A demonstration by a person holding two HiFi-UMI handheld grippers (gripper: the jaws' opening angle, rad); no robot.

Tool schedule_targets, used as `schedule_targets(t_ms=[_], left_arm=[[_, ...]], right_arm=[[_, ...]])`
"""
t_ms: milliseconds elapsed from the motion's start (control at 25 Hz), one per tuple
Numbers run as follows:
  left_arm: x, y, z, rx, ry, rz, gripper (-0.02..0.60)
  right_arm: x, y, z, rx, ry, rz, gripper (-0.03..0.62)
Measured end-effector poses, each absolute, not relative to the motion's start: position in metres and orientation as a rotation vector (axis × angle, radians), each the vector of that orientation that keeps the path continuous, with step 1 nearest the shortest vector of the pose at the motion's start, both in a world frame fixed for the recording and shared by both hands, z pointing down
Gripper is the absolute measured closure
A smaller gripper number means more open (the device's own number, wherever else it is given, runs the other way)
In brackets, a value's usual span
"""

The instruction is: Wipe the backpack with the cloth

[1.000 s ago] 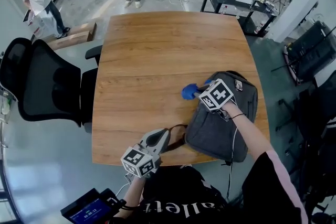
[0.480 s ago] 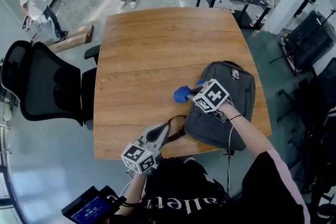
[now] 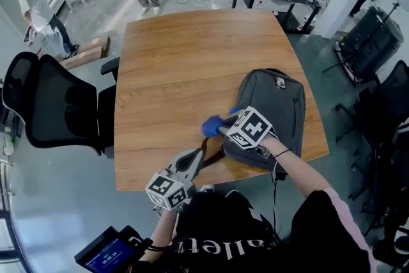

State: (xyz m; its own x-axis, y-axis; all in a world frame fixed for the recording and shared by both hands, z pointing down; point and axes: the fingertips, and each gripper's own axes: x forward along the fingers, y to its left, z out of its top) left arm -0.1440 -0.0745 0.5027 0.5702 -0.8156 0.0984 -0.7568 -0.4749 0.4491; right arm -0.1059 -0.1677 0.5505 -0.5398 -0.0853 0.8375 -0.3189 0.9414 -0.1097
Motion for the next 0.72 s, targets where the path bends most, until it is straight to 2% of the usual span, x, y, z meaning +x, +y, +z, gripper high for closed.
schedule_targets(t_ms=[440,720], left_arm=[[-0.162,-0.053,0.505,2.348,-1.272,-0.18,0.581],[-0.161,-0.058,0.496,2.386,-1.24,-0.191,0.581]], right_arm=[[-0.116,-0.116,0.545,0.37,-2.242,0.438,0.528],[-0.112,-0.111,0.518,0.606,-2.413,0.778,0.528]])
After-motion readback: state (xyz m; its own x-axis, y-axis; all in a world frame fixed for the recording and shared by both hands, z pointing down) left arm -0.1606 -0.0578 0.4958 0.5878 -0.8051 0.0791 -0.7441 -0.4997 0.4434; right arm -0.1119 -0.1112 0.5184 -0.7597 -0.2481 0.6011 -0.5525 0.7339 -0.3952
